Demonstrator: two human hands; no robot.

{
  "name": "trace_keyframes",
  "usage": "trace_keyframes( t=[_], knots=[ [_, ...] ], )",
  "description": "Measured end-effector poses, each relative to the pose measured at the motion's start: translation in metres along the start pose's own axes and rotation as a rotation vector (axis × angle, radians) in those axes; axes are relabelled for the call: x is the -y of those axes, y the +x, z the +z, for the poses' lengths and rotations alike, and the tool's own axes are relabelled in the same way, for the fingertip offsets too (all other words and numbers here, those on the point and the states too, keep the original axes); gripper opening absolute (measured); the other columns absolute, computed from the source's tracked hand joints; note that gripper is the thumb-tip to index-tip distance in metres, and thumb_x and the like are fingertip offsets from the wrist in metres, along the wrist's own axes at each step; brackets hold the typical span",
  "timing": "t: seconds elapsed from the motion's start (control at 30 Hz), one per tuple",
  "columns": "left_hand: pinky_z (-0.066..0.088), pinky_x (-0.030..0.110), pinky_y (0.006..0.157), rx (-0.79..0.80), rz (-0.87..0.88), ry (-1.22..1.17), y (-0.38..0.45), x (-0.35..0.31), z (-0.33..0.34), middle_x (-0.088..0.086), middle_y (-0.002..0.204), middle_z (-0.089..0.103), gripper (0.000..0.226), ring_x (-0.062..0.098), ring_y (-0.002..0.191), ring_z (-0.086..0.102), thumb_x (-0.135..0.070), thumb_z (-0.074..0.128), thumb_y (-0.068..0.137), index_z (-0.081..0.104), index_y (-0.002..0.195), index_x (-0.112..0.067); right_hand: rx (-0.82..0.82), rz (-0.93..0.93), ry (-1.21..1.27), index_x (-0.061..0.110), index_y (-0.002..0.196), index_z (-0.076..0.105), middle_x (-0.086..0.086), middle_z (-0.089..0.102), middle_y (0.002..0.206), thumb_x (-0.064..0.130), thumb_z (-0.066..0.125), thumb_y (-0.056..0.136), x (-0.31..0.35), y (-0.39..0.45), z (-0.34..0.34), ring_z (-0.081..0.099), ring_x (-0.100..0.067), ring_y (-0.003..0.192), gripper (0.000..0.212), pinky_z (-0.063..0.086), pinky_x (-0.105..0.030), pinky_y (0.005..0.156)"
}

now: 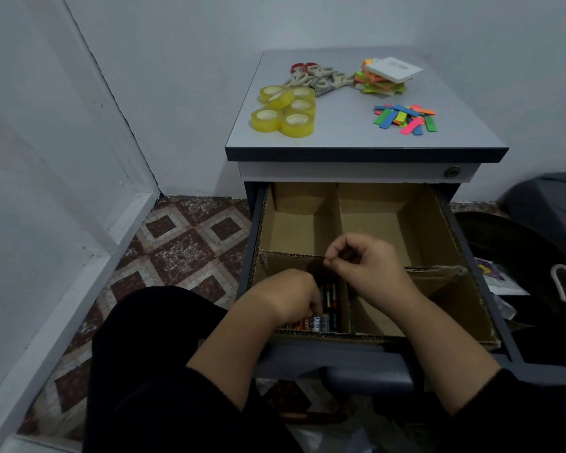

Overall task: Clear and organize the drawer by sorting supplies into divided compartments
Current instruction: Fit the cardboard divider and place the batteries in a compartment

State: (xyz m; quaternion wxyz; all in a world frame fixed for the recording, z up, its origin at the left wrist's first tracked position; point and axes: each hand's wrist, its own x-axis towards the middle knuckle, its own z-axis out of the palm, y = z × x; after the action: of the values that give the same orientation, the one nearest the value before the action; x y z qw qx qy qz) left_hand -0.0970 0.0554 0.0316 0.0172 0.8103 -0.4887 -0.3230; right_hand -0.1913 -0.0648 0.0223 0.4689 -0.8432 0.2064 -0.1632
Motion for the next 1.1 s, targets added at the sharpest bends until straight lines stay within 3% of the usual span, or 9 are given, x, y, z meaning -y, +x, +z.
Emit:
trace_keyframes(
  t=[0.1,0.23,0.37,0.5,0.63,1.1],
  knots=[
    [0.037,0.016,0.076,0.046,-0.012,0.011,0.001,-0.005,0.001,0.006,0.127,0.061,0.032,0.02,0.111,0.058,-0.005,0.051,0.096,0.065,0.123,-0.013,-0.003,-0.01,-0.007,0.028,0.074,0.064,0.01,0.061,0.086,0.009,0.069,0.082,0.0,0.0,0.0,0.057,-0.006,0.082,0.021,0.05,-0.023,0.072],
    [0.042,0.02,0.074,-0.052,-0.02,0.002,-0.003,0.001,-0.003,0.006,0.114,0.066,0.025,0.02,0.1,0.062,-0.005,0.055,0.092,0.07,0.111,-0.011,-0.005,-0.013,-0.016,0.03,0.074,0.063,0.012,0.06,0.085,0.009,0.069,0.082,0.0,0.0,-0.001,0.056,-0.003,0.082,0.023,0.047,-0.02,0.07],
    [0.045,0.03,0.078,-0.104,-0.15,0.157,-0.005,0.005,-0.002,0.01,0.106,0.063,0.015,0.025,0.099,0.061,-0.004,0.054,0.09,0.063,0.103,-0.005,0.021,0.0,0.007,0.03,0.074,0.063,0.011,0.061,0.088,0.009,0.068,0.083,-0.001,0.0,0.0,0.058,-0.007,0.086,0.023,0.048,-0.021,0.071],
    [0.042,0.029,0.076,-0.044,-0.191,0.308,-0.005,0.0,0.012,0.01,0.115,0.06,0.023,0.025,0.106,0.058,-0.006,0.048,0.093,0.058,0.115,-0.005,0.018,0.001,-0.011,0.029,0.075,0.064,0.011,0.062,0.087,0.01,0.069,0.083,-0.001,0.002,0.0,0.057,-0.007,0.086,0.021,0.048,-0.022,0.071],
    [0.045,0.031,0.083,-0.031,-0.22,0.357,0.001,-0.001,0.014,0.01,0.124,0.057,0.029,0.025,0.113,0.056,-0.01,0.048,0.095,0.055,0.123,-0.006,0.011,-0.012,-0.001,0.03,0.073,0.064,0.012,0.063,0.085,0.01,0.07,0.082,-0.004,0.002,0.001,0.058,-0.007,0.084,0.023,0.047,-0.022,0.071],
    [0.043,0.028,0.077,0.005,-0.211,0.309,0.003,0.001,0.011,0.011,0.119,0.059,0.028,0.025,0.107,0.058,-0.006,0.051,0.093,0.056,0.12,-0.003,0.006,-0.011,-0.015,0.031,0.073,0.064,0.012,0.063,0.087,0.011,0.07,0.082,-0.004,0.003,-0.001,0.059,-0.008,0.086,0.023,0.047,-0.021,0.071]
  ],
)
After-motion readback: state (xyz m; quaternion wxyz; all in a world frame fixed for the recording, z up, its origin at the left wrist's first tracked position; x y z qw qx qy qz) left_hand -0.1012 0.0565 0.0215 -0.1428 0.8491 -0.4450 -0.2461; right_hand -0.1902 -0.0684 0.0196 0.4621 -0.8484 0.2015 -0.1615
